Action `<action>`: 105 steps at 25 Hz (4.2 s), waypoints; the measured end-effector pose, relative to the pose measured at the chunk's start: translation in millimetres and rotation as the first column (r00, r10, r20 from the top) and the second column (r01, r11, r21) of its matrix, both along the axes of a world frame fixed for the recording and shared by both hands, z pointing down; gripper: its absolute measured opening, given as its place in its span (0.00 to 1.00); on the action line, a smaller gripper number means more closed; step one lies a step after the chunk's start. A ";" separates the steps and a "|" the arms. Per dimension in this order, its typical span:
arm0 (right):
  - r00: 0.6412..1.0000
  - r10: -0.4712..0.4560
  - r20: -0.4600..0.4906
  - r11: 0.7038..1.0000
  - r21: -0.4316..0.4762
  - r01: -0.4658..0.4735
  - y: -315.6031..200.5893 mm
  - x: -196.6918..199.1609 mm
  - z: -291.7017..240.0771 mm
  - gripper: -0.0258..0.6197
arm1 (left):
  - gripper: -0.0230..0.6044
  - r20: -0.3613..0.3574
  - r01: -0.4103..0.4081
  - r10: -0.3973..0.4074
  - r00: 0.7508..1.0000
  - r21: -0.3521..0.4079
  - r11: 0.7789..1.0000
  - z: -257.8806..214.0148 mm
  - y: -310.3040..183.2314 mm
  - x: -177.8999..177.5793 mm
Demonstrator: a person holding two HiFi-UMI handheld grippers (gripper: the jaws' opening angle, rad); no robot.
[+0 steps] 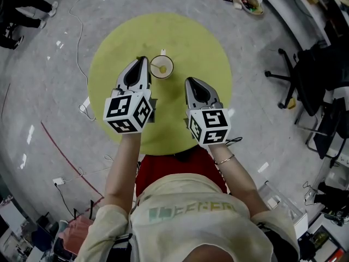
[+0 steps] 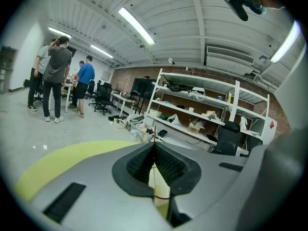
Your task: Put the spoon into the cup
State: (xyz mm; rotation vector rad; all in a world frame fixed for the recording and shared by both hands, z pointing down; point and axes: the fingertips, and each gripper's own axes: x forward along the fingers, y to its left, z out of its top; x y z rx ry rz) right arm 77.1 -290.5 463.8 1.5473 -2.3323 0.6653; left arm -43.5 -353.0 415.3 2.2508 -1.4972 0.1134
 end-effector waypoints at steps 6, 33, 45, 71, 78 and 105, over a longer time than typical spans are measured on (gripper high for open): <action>1.000 -0.020 -0.014 0.999 -0.033 0.019 -4.5 -1.9 14.6 0.10 | 0.07 -0.004 0.009 -0.009 1.000 -0.027 1.000 15.9 -4.4 3.4; 0.998 -0.051 -0.039 0.992 -0.121 0.045 -8.3 -10.1 41.6 0.10 | 0.08 -0.037 0.046 -0.049 0.998 -0.086 0.995 46.0 -13.9 -4.6; 0.999 -0.038 -0.039 0.992 -0.126 0.033 -9.8 -7.7 42.7 0.10 | 0.08 -0.077 0.049 -0.056 0.995 -0.093 0.994 48.5 -16.5 -8.6; 0.998 -0.026 -0.051 0.992 -0.124 0.020 19.2 -21.4 39.5 0.10 | 0.17 -0.127 0.020 -0.031 0.991 -0.086 0.996 37.9 20.2 -19.6; 0.998 -0.024 -0.066 0.992 -0.127 0.015 32.7 -28.9 35.8 0.10 | 0.17 -0.106 0.019 -0.029 0.994 -0.098 0.995 38.4 39.5 -30.8; 0.995 0.044 -0.094 0.996 -0.077 -0.051 105.6 -43.4 11.4 0.10 | 0.08 0.009 -0.053 0.054 0.998 -0.127 0.990 38.4 137.5 -58.5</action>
